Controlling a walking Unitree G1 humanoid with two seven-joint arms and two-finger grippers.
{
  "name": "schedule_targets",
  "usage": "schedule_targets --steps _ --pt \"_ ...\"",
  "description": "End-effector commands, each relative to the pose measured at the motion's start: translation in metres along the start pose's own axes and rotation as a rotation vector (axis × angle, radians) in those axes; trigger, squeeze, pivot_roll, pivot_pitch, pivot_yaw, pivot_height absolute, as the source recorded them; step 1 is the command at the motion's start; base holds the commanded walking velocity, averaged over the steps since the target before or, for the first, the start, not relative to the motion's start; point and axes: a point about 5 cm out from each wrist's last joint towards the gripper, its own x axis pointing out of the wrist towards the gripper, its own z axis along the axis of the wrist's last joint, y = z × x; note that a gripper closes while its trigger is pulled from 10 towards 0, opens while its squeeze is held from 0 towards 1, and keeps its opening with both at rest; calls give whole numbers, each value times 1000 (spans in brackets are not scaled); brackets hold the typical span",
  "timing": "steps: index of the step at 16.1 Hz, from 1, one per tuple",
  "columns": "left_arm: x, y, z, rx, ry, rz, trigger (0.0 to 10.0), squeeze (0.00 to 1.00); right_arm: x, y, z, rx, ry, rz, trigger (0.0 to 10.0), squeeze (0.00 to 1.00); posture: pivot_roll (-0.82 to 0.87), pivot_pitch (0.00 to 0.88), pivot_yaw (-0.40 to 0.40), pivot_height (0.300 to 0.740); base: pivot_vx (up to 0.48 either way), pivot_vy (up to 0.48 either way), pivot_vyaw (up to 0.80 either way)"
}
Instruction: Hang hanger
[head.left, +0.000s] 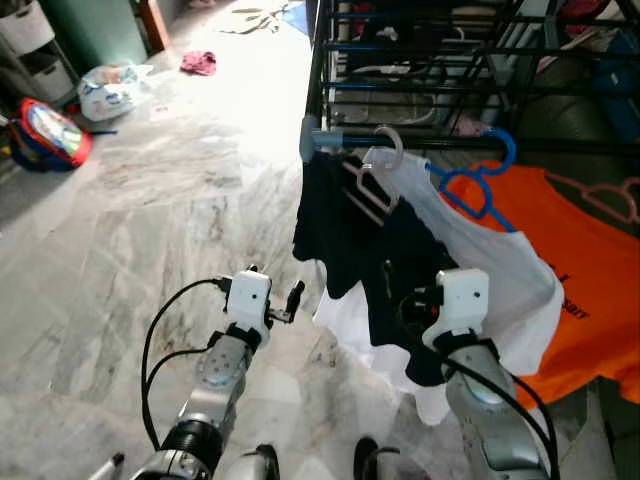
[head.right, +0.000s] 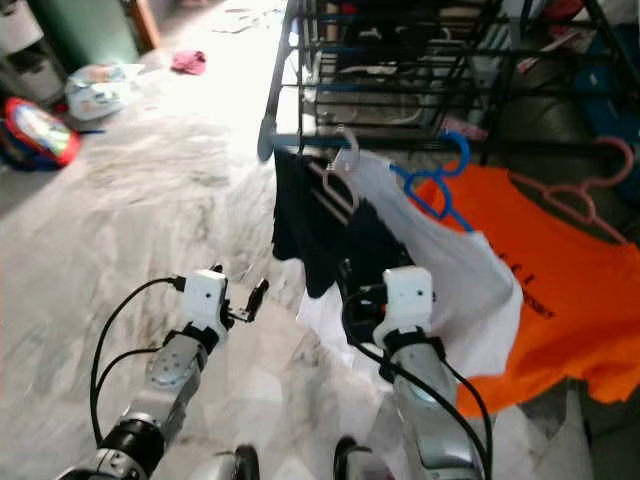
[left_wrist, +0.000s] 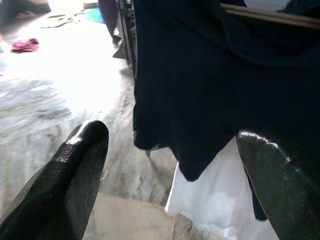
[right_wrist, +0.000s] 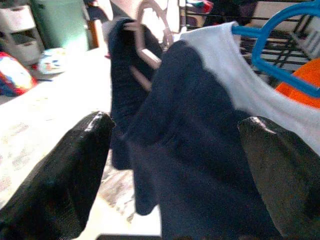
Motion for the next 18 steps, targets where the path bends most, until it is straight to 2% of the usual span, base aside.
schedule_targets --steps 1,7,10,14,18 --pt "-2 -3 -5 7 30 -12 10000 0 -1 -3 2 -4 -3 -15 10000 12 -86 153 26 740 -330 0 0" --pt "-2 -4 -6 12 29 -16 10000 0 0 -5 2 -12 -1 -24 10000 12 -88 149 24 740 -318 0 0" --pt "-3 1 -10 11 63 4 10000 0 0 -6 -1 -17 10 -37 10000 0 -89 151 25 740 0 0 0" --pt "-2 3 -14 -81 107 -15 10000 0 -1 -6 -4 -7 26 -43 10000 0 -87 153 22 740 0 0 0" --pt "-2 2 -15 -87 116 -28 10000 0 -1 -5 -5 -3 32 -39 10000 0 -91 153 22 740 0 0 -512"
